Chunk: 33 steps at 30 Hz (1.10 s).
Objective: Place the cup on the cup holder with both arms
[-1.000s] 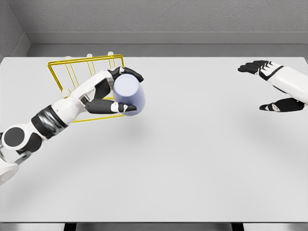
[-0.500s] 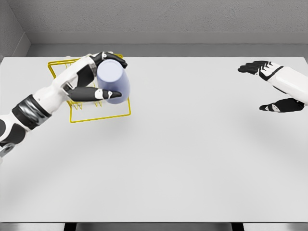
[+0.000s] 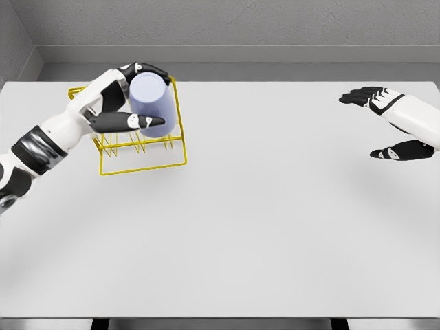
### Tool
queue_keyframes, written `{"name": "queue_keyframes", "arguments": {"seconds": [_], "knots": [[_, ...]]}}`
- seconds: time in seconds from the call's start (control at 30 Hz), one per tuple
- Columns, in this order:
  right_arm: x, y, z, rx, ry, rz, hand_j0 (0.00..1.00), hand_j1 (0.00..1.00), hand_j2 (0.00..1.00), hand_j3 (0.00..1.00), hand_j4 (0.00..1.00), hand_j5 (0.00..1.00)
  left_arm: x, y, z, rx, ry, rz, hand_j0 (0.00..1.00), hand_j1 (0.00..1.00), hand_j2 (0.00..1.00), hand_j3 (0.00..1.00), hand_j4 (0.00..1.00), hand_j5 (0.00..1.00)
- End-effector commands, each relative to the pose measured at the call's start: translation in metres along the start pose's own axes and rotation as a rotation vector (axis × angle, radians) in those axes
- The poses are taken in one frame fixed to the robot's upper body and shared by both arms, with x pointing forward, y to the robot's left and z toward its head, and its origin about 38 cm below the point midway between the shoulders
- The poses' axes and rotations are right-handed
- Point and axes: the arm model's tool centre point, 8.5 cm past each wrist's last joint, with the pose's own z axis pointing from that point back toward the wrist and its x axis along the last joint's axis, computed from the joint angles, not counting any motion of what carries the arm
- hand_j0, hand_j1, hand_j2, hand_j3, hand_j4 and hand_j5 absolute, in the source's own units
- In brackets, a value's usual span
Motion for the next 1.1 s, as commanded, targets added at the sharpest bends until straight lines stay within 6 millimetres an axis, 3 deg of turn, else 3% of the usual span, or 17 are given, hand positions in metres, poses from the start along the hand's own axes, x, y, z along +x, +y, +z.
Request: {"name": "queue_keyframes", "arguments": {"seconds": [0.0, 0.37, 0.43, 0.53, 1.07], "knots": [[0.0001, -0.0009, 0.0002, -0.005, -0.001, -0.005, 1.00, 1.00, 1.00, 1.00, 1.00, 1.00, -0.0034, 0.0018, 0.0000, 0.008, 0.008, 0.004, 0.59, 0.59, 0.59, 0.59, 0.59, 0.59], [0.0001, -0.0009, 0.0002, -0.005, -0.001, -0.005, 1.00, 1.00, 1.00, 1.00, 1.00, 1.00, -0.0106, -0.0009, -0.0037, 0.012, 0.015, 0.019, 0.61, 0.61, 0.61, 0.61, 0.61, 0.61], [-0.0003, -0.0007, 0.0004, -0.005, 0.000, -0.006, 1.00, 1.00, 1.00, 1.00, 1.00, 1.00, -0.0113, -0.0015, -0.0037, 0.008, 0.019, 0.016, 0.81, 0.81, 0.81, 0.81, 0.81, 0.81], [-0.0003, -0.0007, 0.0004, -0.005, 0.000, -0.006, 1.00, 1.00, 1.00, 1.00, 1.00, 1.00, -0.0116, -0.0017, -0.0039, 0.006, 0.024, 0.012, 0.94, 0.94, 0.94, 0.94, 0.94, 0.94], [-0.0007, -0.0005, 0.0006, -0.004, 0.001, -0.007, 1.00, 1.00, 1.00, 1.00, 1.00, 1.00, -0.0023, -0.0013, -0.0070, -0.004, -0.004, -0.003, 1.00, 1.00, 1.00, 1.00, 1.00, 1.00]]}}
